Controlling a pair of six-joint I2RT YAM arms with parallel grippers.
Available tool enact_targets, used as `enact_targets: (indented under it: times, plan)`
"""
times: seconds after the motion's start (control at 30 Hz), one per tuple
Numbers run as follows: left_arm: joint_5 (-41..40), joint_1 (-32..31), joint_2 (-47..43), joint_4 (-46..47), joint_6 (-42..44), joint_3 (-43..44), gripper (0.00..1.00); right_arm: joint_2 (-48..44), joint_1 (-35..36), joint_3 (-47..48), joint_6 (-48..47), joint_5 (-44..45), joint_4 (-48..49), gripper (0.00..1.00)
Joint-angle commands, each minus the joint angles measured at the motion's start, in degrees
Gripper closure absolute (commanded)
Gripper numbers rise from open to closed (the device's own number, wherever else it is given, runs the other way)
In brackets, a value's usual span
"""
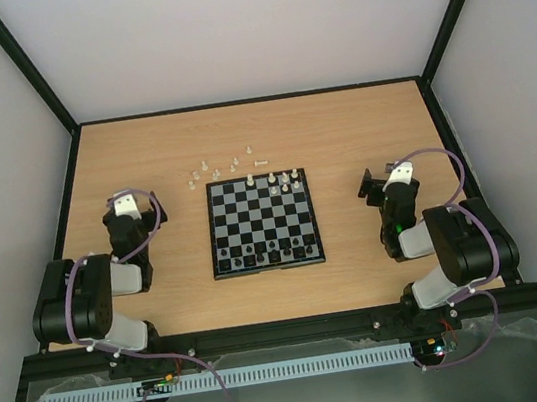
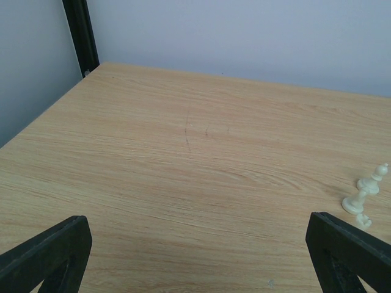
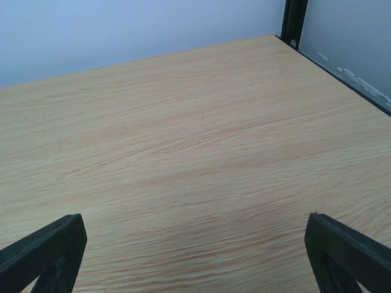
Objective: Set up the chess pieces on the board
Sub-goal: Reset both arms
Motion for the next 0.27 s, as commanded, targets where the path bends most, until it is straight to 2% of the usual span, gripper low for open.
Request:
enact_targets:
  times: [0.0,0.23]
  plan:
    - [-0.11,-0.21,0.32,3.41,0.68,0.79,0.01,0.11,-0.28,0.9,-0.47,0.21,0.67,0.01]
    - [-0.59,-0.42,0.38,3.41,0.8,0.81,0.01,0.15,-0.74,1.53,-0.25,-1.01,-0.3,0.01]
